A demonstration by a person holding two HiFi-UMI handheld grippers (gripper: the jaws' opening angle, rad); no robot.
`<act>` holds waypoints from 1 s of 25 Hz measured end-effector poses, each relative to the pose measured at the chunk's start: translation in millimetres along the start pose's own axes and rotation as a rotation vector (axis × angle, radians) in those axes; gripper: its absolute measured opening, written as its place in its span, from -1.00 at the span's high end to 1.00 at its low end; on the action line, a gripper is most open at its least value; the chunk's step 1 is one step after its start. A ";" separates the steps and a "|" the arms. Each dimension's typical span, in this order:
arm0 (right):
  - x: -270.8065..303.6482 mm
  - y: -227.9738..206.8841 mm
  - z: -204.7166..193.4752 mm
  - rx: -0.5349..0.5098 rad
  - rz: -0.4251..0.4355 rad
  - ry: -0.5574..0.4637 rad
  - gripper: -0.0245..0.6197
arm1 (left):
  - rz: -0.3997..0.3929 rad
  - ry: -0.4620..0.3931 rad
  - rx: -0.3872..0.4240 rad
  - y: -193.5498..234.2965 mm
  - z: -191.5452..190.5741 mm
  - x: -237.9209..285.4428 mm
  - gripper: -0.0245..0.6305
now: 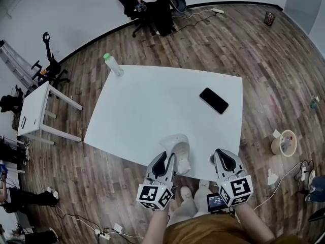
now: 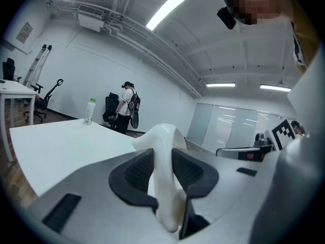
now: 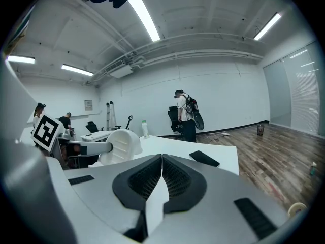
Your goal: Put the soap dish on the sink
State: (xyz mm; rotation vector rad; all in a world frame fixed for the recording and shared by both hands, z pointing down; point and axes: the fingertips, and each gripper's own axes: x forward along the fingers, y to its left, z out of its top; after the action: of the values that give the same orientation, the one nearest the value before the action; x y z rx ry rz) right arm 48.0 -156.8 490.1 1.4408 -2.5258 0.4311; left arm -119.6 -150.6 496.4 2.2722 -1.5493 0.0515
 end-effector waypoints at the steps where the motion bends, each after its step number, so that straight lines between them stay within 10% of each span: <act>1: 0.4 -2.3 -2.2 0.003 -0.002 0.004 0.90 | -0.002 0.005 0.001 -1.2 -2.4 3.0 0.56; 25: 32.5 -25.9 -52.8 -0.019 -0.031 0.135 0.90 | -0.008 0.170 -0.082 12.1 -70.4 41.5 0.56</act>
State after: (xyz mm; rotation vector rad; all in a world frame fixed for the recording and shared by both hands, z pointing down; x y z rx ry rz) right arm 55.5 -177.1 553.7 1.3925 -2.3923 0.4805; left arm -101.4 -167.7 575.1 2.1509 -1.4284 0.1705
